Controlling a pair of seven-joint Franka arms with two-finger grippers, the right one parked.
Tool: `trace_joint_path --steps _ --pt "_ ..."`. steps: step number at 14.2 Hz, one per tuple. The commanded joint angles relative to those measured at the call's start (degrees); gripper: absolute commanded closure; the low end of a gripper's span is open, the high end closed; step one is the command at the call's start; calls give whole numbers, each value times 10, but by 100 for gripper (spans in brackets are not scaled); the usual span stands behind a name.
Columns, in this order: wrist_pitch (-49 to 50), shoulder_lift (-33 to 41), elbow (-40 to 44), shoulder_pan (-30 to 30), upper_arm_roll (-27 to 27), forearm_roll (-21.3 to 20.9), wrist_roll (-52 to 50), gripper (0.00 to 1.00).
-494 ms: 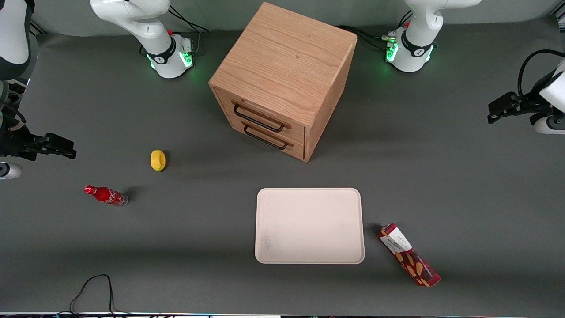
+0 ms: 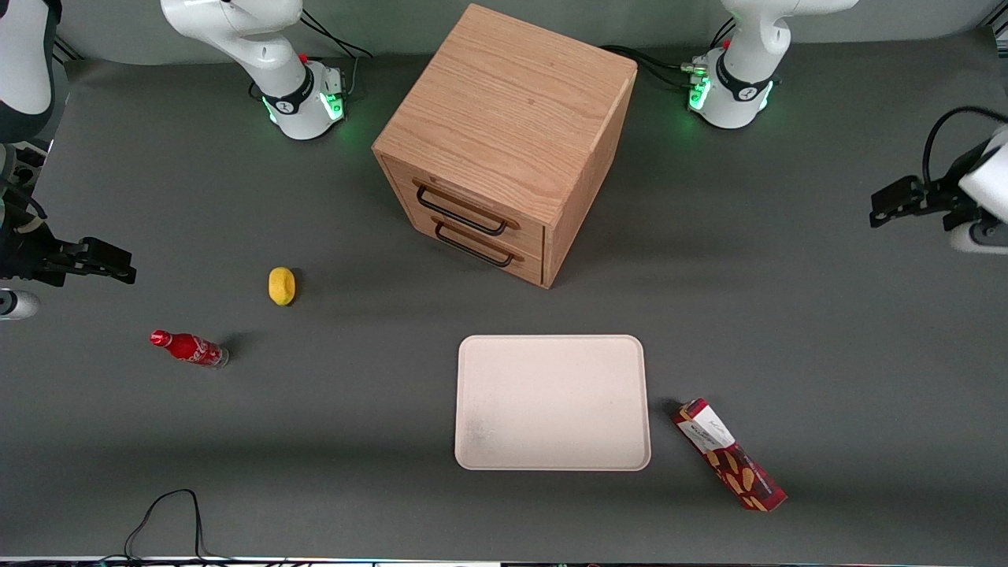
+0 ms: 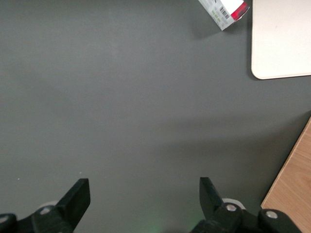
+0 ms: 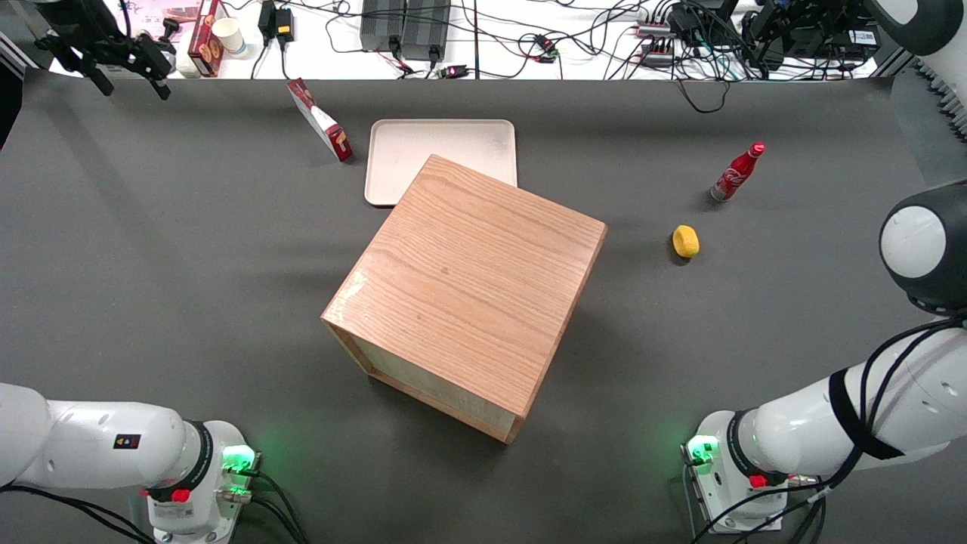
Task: Place red cookie box on tray
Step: 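Move the left gripper down toward the red plaid shortbread box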
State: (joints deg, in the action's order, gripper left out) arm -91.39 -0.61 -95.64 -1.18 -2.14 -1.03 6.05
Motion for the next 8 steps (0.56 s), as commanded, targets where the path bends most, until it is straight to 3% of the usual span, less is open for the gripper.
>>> trace_joint_path --steps 1,4,8 --pt "1 -111 110 -14 1 5 2 0" --pt "-2 -250 242 -47 0 8 -121 1" --pt "-140 -337 262 -80 -1 11 -242 1"
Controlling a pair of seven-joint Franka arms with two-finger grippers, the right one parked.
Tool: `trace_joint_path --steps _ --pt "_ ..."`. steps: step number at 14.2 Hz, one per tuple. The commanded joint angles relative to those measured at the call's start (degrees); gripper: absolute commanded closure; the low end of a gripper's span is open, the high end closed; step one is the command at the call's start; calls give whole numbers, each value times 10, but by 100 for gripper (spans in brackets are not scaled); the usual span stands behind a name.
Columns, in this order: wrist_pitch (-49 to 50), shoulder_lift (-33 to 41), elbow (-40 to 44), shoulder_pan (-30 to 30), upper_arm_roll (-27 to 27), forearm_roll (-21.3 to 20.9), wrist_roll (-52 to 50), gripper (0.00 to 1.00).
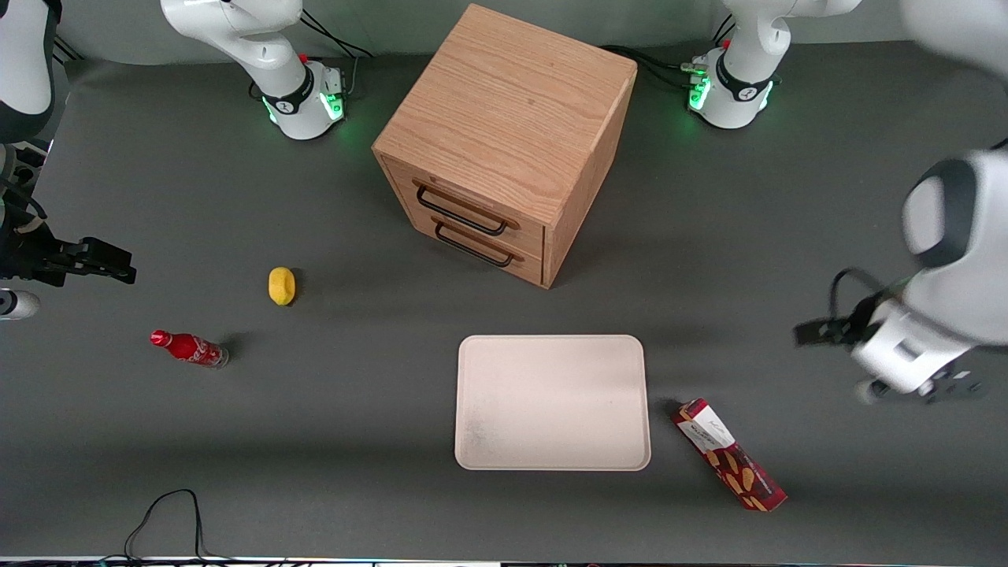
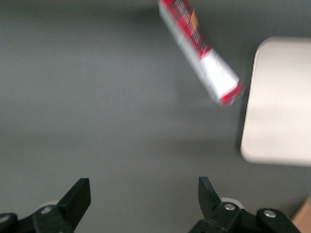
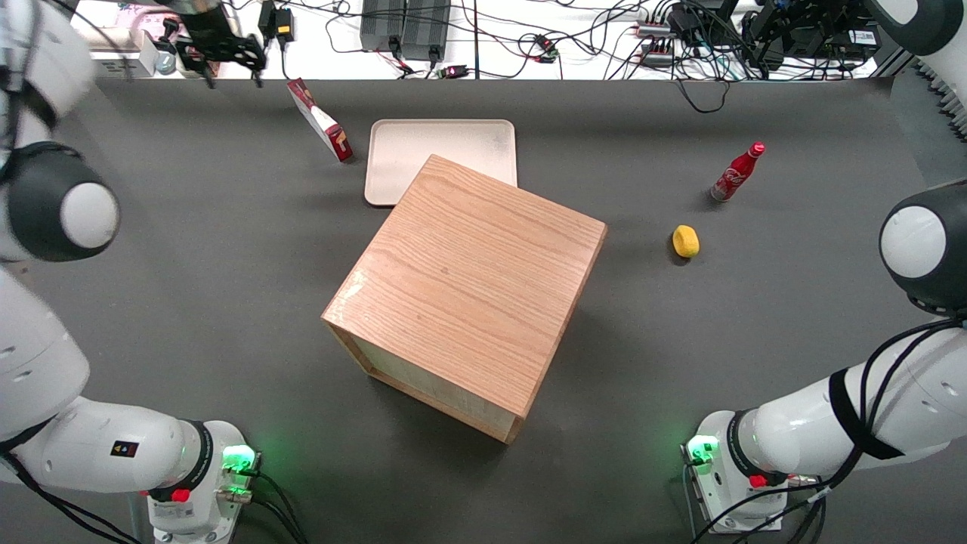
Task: Place red cookie box on tray
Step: 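Move the left gripper down toward the red plaid shortbread box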
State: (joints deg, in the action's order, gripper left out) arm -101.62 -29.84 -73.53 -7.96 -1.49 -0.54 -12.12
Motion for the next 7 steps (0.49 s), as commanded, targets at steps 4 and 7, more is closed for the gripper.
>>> trace_joint_path --steps 4,7 --pt "-162 -106 31 -28 -13 70 -238 1" --pt "-244 -141 13 -38 -25 71 -305 1"
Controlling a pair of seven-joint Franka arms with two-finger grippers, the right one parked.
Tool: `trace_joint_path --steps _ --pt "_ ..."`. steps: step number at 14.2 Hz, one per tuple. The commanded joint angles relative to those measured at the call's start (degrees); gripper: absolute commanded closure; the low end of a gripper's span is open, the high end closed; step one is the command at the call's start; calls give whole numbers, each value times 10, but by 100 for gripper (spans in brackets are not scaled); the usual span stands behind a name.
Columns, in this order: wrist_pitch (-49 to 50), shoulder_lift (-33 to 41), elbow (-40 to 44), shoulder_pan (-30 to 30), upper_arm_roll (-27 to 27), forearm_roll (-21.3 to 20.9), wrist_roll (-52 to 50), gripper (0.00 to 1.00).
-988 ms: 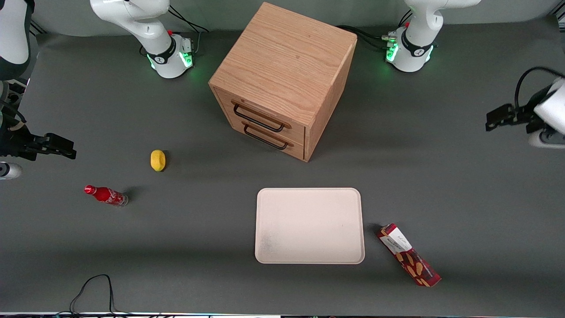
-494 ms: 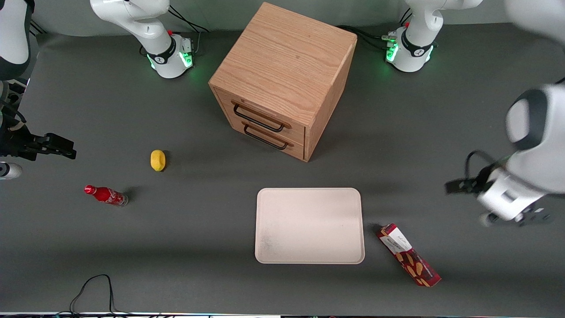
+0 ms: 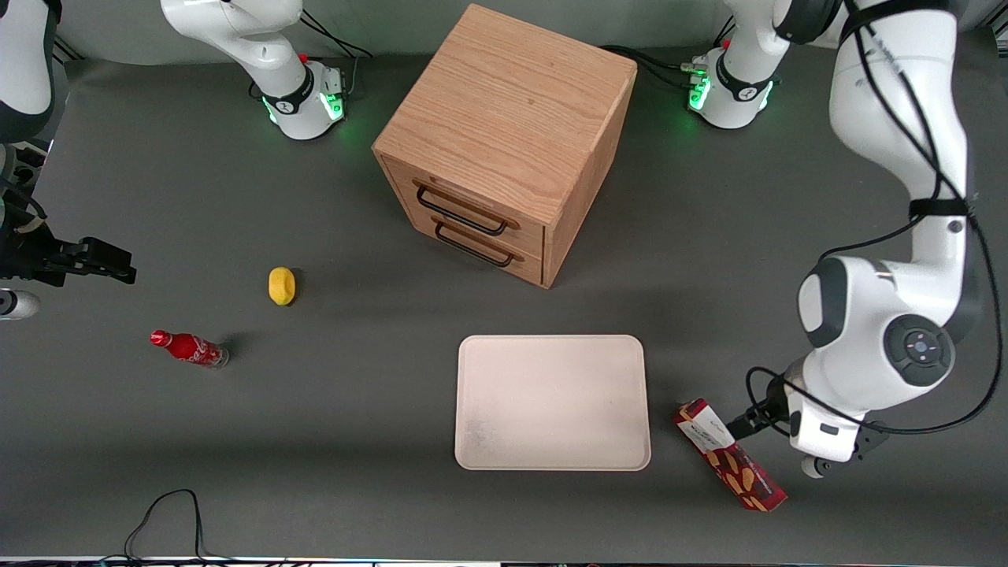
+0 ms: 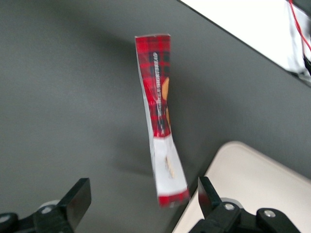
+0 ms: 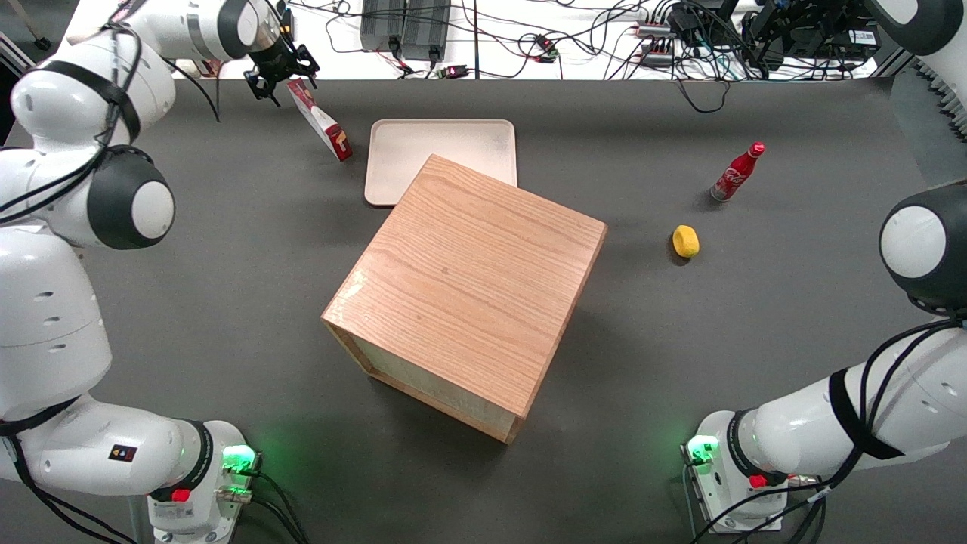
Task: Place red cookie box on tray
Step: 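Close the left gripper on the end of the shortbread box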
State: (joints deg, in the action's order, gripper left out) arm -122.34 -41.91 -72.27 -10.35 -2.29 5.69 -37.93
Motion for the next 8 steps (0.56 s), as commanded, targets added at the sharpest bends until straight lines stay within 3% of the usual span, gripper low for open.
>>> trace_joint_path --steps 1,5,7,8 --pt "-65 -30 -7 -20 -22 9 -57 1" --pt "-118 -62 -15 -30 -45 9 -76 3" --pt "-131 -70 -16 -31 -46 9 -76 18" --pt "-140 -72 -16 -31 -46 9 -79 34"
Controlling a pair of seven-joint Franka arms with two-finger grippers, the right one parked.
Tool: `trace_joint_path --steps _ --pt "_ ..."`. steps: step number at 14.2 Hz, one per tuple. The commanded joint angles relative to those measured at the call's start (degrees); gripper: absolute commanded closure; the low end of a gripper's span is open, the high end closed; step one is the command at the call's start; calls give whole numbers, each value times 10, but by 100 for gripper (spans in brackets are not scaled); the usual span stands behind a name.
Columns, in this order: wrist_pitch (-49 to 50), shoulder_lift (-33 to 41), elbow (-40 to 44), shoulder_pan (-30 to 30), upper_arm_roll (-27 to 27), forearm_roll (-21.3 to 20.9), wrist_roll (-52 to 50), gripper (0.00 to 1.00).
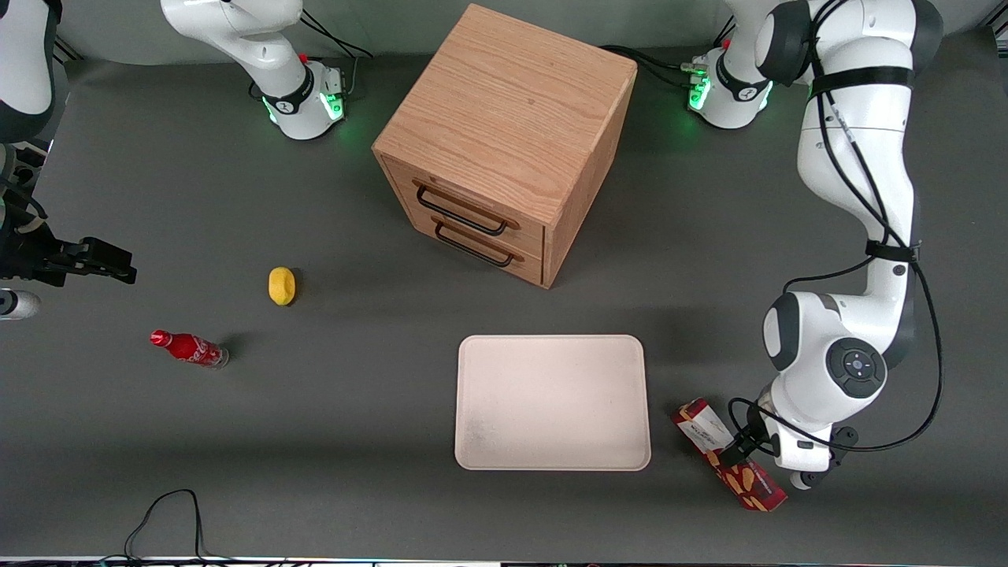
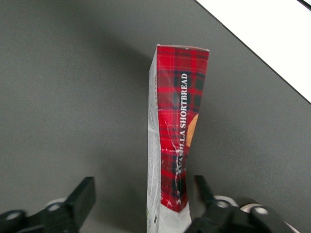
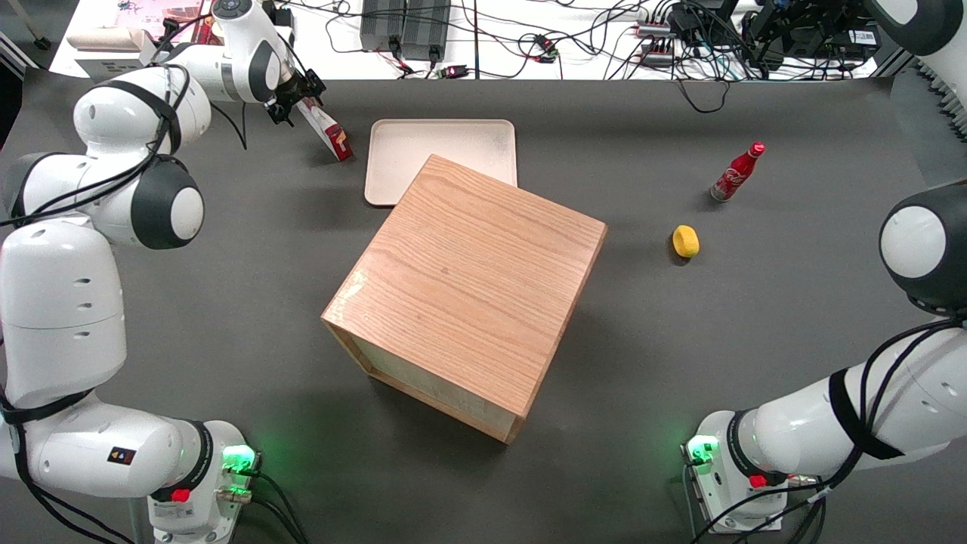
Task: Place red cookie box on tray
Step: 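Close the left gripper on the end of the shortbread box, then lift the box upright and carry it over the cream tray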
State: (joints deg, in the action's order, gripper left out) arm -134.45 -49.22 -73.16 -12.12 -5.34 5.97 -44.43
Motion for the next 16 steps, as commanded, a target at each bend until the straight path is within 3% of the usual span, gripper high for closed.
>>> trace_joint_path --steps 1,5,10,16 --pt "-26 -3 -7 -13 -15 6 -23 49" --pt "-56 -7 -10 -13 -18 6 -26 100" --pt "-38 21 -9 -16 -18 1 64 100" --pt "153 120 10 -33 -16 4 247 100"
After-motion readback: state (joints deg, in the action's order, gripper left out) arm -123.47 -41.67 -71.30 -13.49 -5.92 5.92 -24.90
